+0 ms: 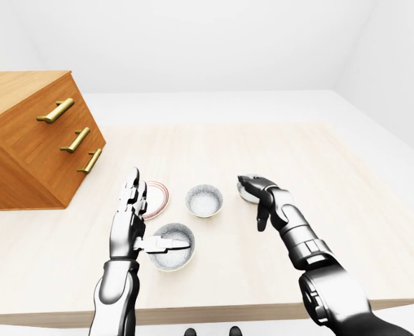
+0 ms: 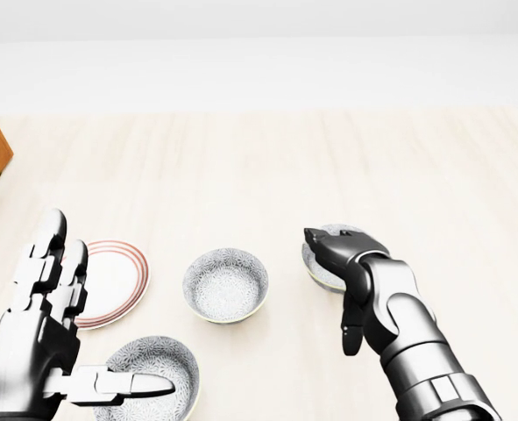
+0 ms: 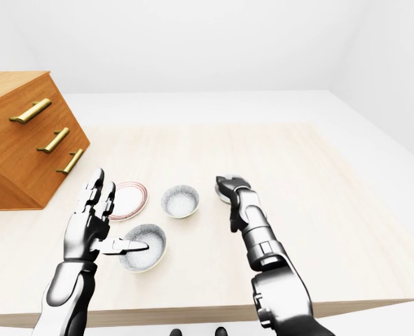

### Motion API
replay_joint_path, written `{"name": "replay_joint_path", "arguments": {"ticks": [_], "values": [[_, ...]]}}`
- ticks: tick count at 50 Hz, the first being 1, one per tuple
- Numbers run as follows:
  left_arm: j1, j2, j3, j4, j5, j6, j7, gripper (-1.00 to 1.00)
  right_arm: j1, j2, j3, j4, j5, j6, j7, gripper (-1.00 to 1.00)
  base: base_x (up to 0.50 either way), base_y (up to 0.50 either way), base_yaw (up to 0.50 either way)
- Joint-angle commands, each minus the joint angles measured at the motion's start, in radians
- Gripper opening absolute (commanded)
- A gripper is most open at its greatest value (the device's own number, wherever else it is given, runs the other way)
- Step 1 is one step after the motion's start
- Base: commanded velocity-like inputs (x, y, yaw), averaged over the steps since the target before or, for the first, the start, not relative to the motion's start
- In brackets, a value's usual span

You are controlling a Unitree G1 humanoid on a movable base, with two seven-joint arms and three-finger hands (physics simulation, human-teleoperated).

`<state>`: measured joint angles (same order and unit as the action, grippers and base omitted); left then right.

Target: Stack the bowl at the front on the bowl in the middle.

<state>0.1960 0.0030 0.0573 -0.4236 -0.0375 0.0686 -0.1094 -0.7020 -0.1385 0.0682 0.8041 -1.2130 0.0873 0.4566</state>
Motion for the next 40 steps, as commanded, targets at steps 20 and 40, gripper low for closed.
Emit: {"name": "replay_joint_path", "arguments": {"ticks": [20, 40], "values": [[0.009, 0.0, 0.012, -0.001, -0.005, -0.008, -0.009, 1.0, -0.13, -0.015, 0.024, 0.399, 0.152, 0.0, -0.259, -0.33, 0.0, 0.0, 0.0], [0.014, -0.002, 0.01, -0.003, -0.008, -0.012, -0.015, 1.0, -0.146, -0.028, 0.01, 0.389, 0.195, 0.0, -0.412, -1.0, 0.0, 0.0, 0.0]]}}
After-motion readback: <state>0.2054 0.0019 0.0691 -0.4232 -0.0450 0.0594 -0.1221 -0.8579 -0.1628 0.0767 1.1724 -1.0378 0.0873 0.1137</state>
